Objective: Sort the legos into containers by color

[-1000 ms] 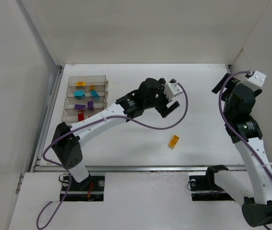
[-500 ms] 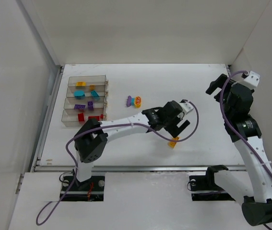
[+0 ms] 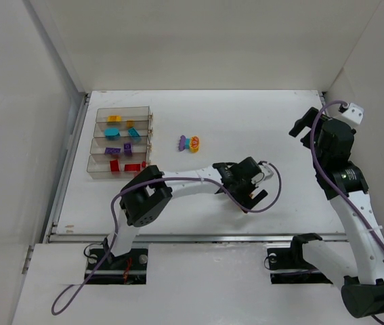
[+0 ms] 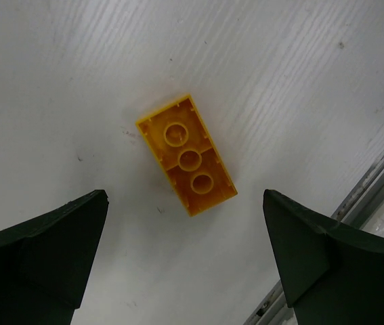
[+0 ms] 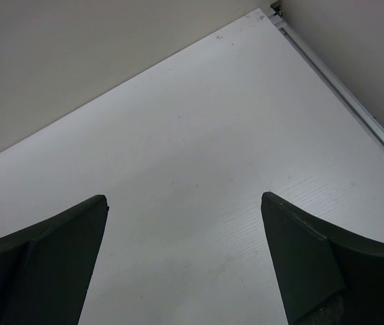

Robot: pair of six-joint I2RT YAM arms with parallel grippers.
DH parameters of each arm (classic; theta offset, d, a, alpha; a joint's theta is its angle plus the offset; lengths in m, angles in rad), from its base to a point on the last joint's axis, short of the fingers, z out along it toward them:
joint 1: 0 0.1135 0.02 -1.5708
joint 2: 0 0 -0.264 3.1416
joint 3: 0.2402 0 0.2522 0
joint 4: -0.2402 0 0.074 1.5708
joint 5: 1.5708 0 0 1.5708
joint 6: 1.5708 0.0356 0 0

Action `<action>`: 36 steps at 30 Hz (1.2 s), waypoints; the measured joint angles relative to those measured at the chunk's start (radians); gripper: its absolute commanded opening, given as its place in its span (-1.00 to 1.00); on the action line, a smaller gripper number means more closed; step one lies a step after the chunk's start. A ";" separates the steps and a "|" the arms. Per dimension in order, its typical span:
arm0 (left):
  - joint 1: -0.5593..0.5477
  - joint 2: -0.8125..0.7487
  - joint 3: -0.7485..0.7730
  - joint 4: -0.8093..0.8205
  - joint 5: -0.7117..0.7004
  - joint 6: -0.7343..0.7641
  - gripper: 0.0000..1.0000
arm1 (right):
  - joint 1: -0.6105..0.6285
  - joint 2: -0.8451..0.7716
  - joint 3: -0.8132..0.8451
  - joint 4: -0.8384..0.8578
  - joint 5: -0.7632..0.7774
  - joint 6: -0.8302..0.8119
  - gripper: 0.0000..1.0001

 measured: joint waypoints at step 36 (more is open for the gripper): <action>-0.024 0.056 -0.005 0.050 -0.171 -0.076 -1.00 | 0.000 -0.082 -0.026 -0.043 -0.069 -0.028 0.97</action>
